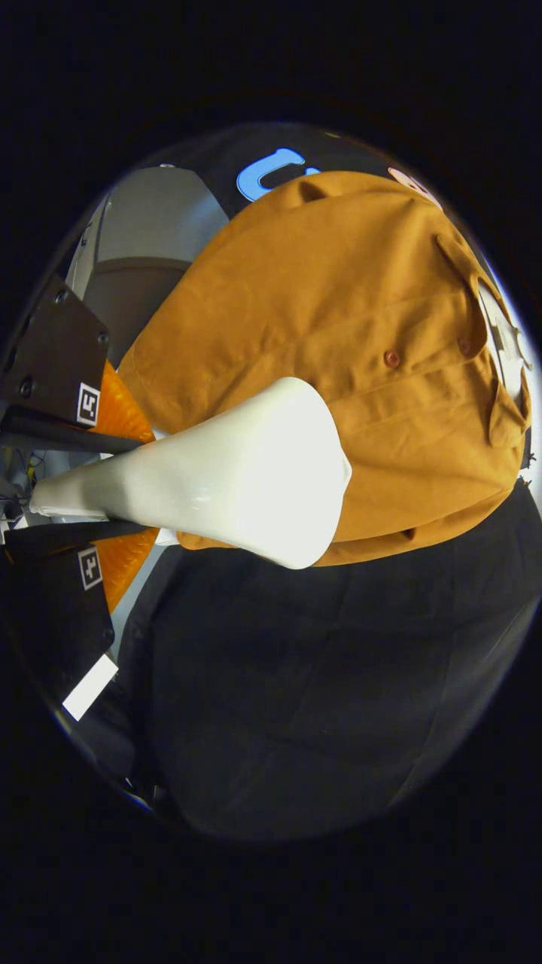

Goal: Iron the clothes twice with a garment steamer, once on the left side and once on the right side.

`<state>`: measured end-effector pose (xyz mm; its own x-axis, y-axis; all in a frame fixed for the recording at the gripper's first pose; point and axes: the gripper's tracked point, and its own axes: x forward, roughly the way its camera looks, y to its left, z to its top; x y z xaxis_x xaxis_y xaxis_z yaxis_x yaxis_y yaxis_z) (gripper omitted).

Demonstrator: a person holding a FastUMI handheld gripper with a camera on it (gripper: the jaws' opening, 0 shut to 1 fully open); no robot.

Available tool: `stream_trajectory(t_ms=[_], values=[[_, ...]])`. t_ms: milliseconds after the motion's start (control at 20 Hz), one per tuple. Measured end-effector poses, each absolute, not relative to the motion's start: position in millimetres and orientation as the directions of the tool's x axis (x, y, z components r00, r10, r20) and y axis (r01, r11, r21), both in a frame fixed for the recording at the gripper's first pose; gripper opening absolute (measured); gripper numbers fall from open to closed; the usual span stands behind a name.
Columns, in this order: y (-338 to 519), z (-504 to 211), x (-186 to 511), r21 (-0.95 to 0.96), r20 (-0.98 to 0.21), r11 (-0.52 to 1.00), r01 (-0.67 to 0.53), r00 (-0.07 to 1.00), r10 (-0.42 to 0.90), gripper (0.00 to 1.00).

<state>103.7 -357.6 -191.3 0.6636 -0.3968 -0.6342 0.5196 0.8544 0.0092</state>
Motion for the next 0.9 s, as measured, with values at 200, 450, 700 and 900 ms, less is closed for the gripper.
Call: stream_trajectory(t_ms=[200,450,700,900], values=[[-305.4,-146.8,111.4,0.011,-0.555,0.884,0.467,0.739,-0.383,0.43],[-225.0,-92.9,120.6,-0.001,-0.451,0.924,0.382,0.825,-0.341,0.43],[-138.3,-55.7,120.2,-0.004,-0.371,0.955,0.295,0.887,-0.276,0.43],[-77.1,-51.1,108.2,0.022,-0.337,0.975,0.220,0.920,-0.200,0.43]])
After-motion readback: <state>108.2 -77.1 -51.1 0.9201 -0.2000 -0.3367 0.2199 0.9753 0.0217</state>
